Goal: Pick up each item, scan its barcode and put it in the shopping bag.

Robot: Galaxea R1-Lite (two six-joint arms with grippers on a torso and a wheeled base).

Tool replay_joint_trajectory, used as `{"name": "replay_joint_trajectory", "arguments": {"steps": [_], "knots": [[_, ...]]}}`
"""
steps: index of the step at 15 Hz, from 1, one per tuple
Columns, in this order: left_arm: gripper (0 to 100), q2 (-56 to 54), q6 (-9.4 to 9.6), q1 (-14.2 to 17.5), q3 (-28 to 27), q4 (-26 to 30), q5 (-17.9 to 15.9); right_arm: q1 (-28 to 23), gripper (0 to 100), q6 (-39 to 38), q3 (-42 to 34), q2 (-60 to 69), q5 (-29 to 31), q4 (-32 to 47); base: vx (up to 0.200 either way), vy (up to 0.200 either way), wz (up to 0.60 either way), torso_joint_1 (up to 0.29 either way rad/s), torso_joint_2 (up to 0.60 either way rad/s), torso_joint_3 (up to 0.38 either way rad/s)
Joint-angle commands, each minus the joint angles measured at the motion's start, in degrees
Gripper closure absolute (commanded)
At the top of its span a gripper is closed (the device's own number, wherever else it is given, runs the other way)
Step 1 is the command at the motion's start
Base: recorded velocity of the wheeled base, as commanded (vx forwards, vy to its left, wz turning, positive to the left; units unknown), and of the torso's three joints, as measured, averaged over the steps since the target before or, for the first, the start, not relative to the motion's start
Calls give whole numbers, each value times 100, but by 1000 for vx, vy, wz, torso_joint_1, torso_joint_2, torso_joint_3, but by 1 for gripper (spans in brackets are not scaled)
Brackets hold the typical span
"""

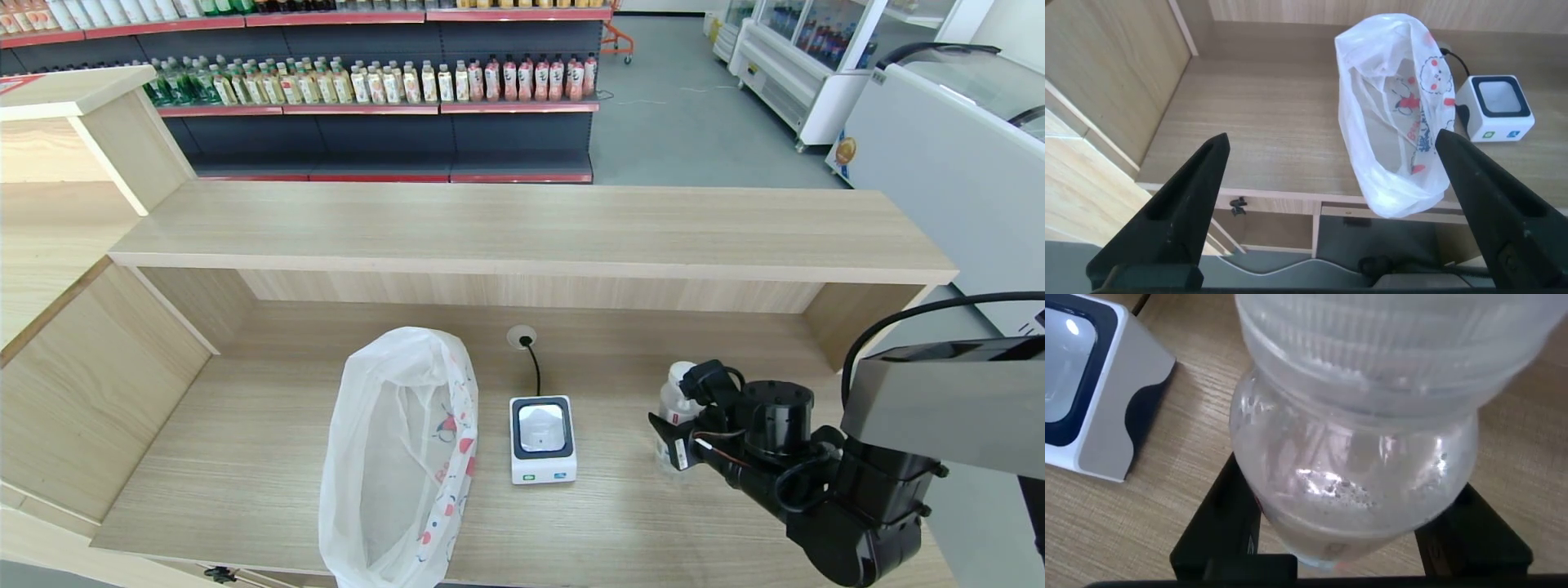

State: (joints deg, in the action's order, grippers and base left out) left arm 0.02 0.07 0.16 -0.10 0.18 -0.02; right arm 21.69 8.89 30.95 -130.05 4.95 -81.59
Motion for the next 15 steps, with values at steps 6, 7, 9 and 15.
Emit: {"name": "replay_joint_trajectory", "arguments": {"steps": [6,7,9,15], "knots": [[0,-2,1,2,1,-1,2,-15,100,-1003,-327,841,-1110,179,0,0,0,0,0,0],[0,-2,1,2,1,-1,2,-59,100,-1267,-318,1157,-1427,354,0,0,0,0,0,0],[0,-2,1,2,1,-1,2,-130,100,-1688,-283,1843,-2191,943,0,0,0,0,0,0],[0,-2,-7,2,1,-1,2,336,100,-2189,-239,2625,-3132,1752,0,0,0,0,0,0]]}}
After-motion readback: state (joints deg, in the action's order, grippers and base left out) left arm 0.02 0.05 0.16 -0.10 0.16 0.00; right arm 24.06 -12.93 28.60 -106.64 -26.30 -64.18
